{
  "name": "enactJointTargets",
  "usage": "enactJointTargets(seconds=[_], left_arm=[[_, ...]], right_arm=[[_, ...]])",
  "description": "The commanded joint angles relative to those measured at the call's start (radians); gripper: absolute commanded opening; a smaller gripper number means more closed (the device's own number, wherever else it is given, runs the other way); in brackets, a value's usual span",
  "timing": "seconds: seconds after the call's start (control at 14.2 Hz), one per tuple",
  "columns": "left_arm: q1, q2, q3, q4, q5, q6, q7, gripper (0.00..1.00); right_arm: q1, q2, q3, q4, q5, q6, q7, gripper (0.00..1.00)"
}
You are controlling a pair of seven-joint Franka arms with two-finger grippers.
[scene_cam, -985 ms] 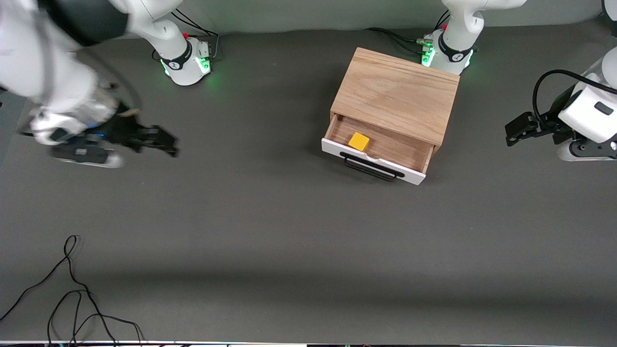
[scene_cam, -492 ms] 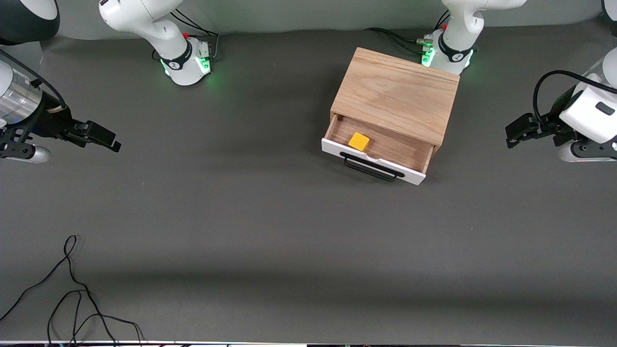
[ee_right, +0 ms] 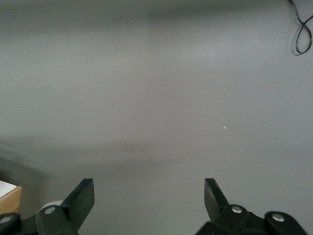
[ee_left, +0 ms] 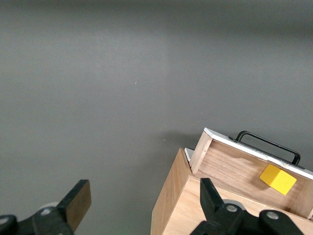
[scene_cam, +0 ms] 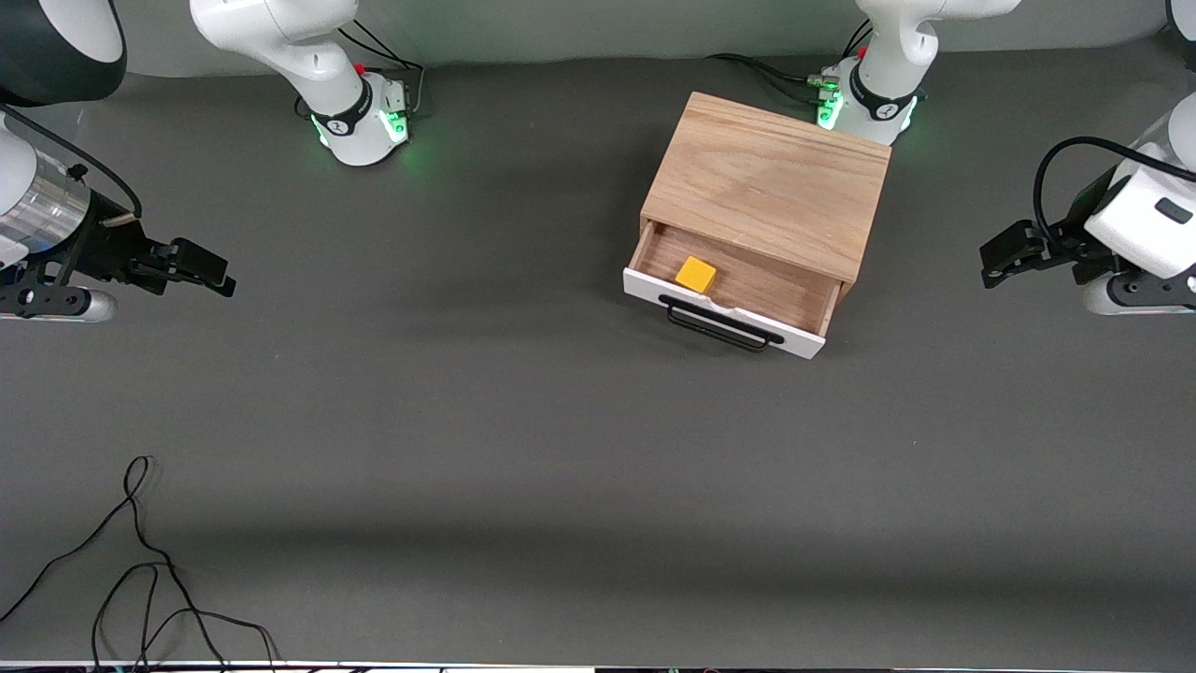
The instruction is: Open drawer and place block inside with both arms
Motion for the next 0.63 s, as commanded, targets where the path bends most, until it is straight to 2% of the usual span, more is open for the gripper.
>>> enactJointTargets(seconds=[0.0,0.28,0.56], left_arm=[[0.001,-0.029,0.004,-0.035,-0.01,0.022,0.016,0.99],[0.001,-0.029,0.004,-0.035,-0.01,0.021,0.016,0.99],[0.001,-0.029,0.004,-0.035,-0.01,0.02,0.014,0.99]], right_arm=[[-0.05,-0.002,0.046,0.013,-0.026,-0.031,-0.031,1.0],[-0.19,-0.002,0.208,0.042,-0.026,-0.063,-0.029,1.0],[-0.181,0.003,0.213,0.045,-0.026,-0.067,-0.017,1.0]])
